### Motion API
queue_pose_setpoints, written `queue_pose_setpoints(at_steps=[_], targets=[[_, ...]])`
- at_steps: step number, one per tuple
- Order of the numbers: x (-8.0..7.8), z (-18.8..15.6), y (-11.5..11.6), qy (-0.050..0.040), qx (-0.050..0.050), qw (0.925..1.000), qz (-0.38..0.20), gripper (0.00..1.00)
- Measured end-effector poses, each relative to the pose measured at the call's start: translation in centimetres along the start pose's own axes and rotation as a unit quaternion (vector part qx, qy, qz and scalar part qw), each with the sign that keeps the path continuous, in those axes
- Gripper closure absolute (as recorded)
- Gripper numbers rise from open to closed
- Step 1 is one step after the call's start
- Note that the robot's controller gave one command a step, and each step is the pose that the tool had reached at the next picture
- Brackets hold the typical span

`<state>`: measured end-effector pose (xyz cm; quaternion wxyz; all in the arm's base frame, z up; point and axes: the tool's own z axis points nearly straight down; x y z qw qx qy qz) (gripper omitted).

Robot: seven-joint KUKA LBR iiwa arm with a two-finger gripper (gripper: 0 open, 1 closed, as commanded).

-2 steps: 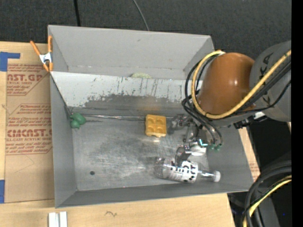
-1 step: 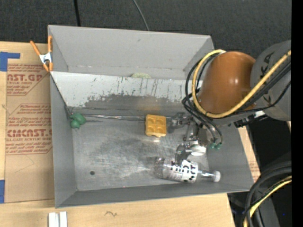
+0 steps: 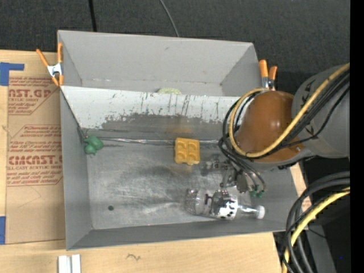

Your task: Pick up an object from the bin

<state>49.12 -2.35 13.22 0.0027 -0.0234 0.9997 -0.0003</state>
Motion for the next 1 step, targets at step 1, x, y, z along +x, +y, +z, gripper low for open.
queue_pose_setpoints(at_steps=[1], targets=[[0.98,1.29,-2.04,0.0046,-0.001,0.9991,-0.042,0.0]])
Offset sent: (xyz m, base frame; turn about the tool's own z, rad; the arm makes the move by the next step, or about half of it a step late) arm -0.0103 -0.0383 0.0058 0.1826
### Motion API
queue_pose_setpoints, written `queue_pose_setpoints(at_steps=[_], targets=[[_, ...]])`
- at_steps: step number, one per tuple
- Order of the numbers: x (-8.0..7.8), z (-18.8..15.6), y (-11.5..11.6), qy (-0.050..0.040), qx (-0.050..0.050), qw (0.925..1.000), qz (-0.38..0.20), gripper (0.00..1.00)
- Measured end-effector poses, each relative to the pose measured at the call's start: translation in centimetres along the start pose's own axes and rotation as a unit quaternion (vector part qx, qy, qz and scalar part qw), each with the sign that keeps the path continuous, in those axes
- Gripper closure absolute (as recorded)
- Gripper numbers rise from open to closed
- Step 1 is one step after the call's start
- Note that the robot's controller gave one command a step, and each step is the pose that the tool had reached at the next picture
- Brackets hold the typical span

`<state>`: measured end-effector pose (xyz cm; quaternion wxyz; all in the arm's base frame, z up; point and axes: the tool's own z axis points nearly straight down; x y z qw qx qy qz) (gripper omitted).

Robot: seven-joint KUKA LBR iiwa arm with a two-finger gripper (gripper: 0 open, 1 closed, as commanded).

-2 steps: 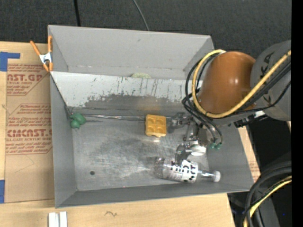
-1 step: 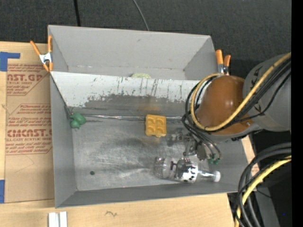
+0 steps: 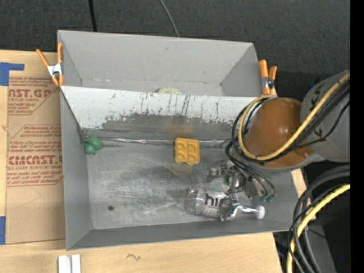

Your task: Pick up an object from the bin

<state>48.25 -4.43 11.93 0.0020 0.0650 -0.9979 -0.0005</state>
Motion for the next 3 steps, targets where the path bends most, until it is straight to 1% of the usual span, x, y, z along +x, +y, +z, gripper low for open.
queue_pose_setpoints(at_steps=[1,2,3], targets=[[0.2,-1.4,-1.2,-0.0023,0.0,0.9942,0.108,0.0],[0.4,4.0,-2.2,-0.0027,0.0,0.9984,0.057,0.0],[-0.1,4.5,-0.8,-0.0089,0.003,0.9969,0.078,1.0]])
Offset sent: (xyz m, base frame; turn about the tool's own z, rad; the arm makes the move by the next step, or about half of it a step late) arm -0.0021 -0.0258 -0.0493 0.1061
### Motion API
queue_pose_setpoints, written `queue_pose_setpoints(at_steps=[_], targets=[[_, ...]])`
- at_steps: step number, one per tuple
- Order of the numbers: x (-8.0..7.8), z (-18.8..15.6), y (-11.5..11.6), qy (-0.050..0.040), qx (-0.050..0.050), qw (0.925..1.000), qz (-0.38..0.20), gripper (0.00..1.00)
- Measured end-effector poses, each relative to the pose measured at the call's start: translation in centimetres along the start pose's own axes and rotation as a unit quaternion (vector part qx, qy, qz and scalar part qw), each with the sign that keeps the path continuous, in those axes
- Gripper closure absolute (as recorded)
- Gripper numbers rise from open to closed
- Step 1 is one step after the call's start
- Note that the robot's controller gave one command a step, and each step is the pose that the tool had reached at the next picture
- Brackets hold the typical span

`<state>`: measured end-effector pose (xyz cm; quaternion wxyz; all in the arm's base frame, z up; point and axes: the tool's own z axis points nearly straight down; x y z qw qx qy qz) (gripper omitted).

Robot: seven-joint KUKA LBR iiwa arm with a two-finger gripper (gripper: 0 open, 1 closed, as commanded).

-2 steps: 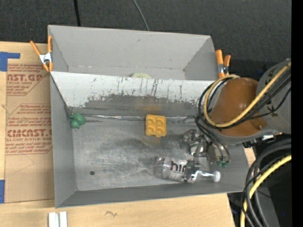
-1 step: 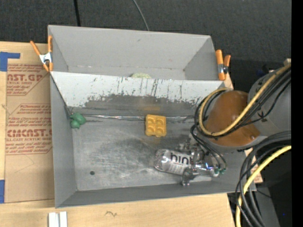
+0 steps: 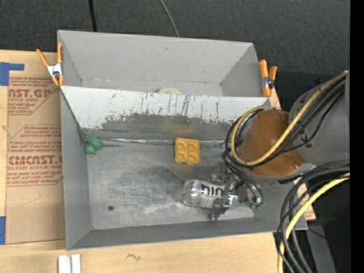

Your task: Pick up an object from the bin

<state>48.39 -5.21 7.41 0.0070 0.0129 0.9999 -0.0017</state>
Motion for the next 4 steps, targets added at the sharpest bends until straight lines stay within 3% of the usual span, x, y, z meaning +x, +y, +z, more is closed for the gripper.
queue_pose_setpoints(at_steps=[2,3,4], targets=[[0.1,-0.3,0.0,0.0031,0.0,1.0,0.0,1.0],[0.4,-2.3,0.1,0.0097,-0.002,1.0,-0.001,1.0],[0.3,-4.0,0.2,0.0073,-0.002,1.0,-0.001,1.0]])
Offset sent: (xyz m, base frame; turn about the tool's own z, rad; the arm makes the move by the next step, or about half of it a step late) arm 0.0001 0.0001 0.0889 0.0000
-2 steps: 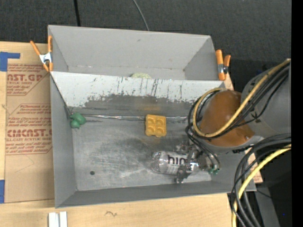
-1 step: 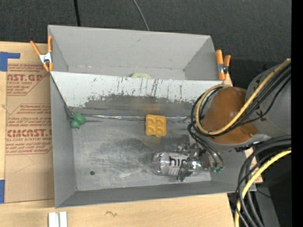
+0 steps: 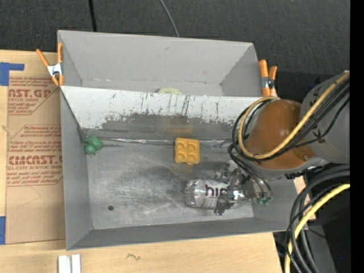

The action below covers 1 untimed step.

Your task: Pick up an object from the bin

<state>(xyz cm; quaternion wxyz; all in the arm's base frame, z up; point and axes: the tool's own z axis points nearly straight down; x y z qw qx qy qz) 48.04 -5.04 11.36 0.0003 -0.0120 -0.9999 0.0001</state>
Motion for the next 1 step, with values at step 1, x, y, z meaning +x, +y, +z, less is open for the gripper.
queue_pose_setpoints(at_steps=[1], targets=[[-0.04,-0.95,0.01,-0.0014,0.0,1.0,0.0,1.0]])
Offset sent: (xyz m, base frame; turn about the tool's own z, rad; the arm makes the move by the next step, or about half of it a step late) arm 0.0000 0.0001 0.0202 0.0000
